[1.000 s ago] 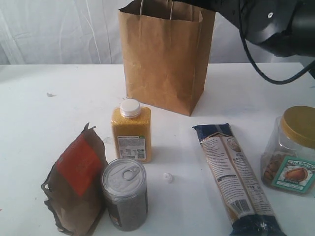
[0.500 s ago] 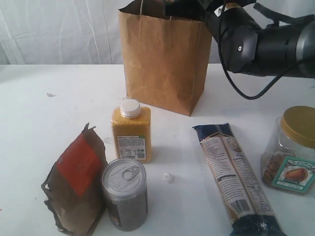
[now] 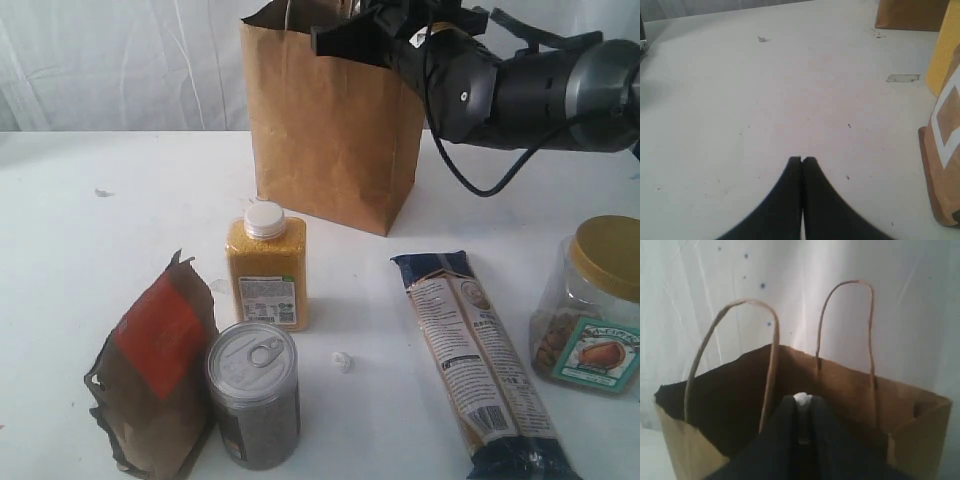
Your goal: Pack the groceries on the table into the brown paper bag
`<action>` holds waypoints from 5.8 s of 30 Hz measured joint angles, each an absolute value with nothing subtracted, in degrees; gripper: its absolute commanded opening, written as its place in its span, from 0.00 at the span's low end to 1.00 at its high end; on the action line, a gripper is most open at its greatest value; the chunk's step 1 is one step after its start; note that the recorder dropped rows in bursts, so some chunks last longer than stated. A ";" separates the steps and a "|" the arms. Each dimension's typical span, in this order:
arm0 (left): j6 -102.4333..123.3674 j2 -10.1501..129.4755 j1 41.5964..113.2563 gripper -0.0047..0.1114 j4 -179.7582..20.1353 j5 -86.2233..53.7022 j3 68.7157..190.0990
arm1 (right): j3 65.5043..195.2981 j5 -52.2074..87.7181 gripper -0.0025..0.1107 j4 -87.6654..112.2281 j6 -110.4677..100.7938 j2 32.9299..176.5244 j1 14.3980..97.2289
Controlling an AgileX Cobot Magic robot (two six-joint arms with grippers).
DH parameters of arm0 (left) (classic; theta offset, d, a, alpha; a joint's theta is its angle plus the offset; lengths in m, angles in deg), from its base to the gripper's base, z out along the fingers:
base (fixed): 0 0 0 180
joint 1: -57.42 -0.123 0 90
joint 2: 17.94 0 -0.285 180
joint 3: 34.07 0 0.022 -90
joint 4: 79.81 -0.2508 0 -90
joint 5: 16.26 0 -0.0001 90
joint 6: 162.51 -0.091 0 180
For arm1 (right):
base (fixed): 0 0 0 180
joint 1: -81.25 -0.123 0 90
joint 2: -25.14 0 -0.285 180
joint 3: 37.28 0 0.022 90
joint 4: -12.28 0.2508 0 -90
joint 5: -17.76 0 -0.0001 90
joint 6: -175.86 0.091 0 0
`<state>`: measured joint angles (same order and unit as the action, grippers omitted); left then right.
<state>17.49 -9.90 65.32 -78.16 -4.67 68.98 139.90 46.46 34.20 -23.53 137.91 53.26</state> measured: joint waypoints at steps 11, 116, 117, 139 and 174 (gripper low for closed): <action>17.49 -9.90 65.32 0.04 -78.16 -4.67 68.98 | 142.99 41.61 0.33 34.31 -23.29 138.75 53.26; 17.49 -9.90 65.32 0.04 -78.16 -4.67 68.98 | 122.94 -10.28 0.02 3.29 -9.35 95.49 42.11; 17.49 -9.90 65.32 0.04 -78.16 -4.67 68.98 | 122.94 -4.09 0.02 -1.30 -4.58 95.49 42.79; 17.49 -9.90 65.32 0.04 -78.16 -4.67 68.98 | 143.91 34.48 0.02 -7.74 44.76 129.95 58.28; 17.49 -9.90 65.32 0.04 -78.16 -4.67 68.98 | 147.18 34.02 0.03 -6.17 48.00 133.81 60.24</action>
